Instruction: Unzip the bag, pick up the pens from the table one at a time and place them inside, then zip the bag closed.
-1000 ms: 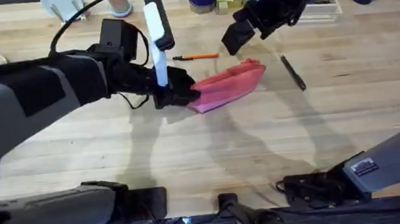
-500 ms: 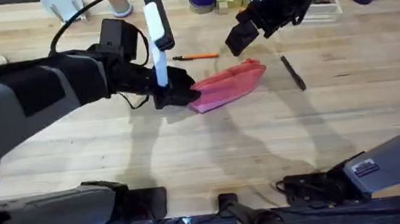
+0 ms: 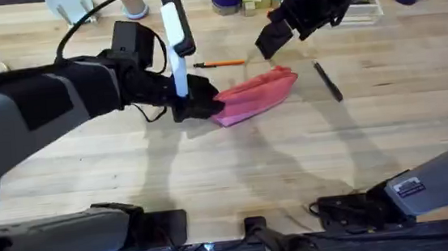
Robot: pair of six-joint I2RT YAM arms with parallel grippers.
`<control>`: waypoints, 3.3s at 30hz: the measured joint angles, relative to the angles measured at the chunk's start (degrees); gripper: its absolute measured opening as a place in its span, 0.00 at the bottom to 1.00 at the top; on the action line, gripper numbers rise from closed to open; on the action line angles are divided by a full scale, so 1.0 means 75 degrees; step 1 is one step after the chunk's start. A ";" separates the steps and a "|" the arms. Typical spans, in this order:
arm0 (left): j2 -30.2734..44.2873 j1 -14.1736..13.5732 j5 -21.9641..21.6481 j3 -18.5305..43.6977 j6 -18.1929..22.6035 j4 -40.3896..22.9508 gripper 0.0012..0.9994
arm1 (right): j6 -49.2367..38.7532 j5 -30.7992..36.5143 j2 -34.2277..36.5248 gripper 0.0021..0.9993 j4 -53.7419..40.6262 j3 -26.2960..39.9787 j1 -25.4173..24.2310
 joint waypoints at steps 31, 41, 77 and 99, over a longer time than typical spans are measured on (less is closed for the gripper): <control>0.0000 0.0000 0.0000 0.0000 0.0000 0.0000 0.04 | 0.0249 -0.0548 0.0892 1.00 0.0329 -0.0341 -0.0256; 0.0000 0.0000 0.0000 0.0000 0.0000 0.0003 0.04 | 0.0278 -0.0552 0.0917 0.99 0.0461 -0.0636 -0.0256; 0.0000 0.0000 0.0000 0.0000 0.0000 0.0000 0.04 | 0.0310 -0.0836 0.0917 0.12 0.0475 -0.0725 -0.0262; 0.0000 0.0000 0.0003 0.0000 0.0000 0.0000 0.04 | 0.0301 -0.1231 0.0917 0.03 0.0474 -0.0725 -0.0262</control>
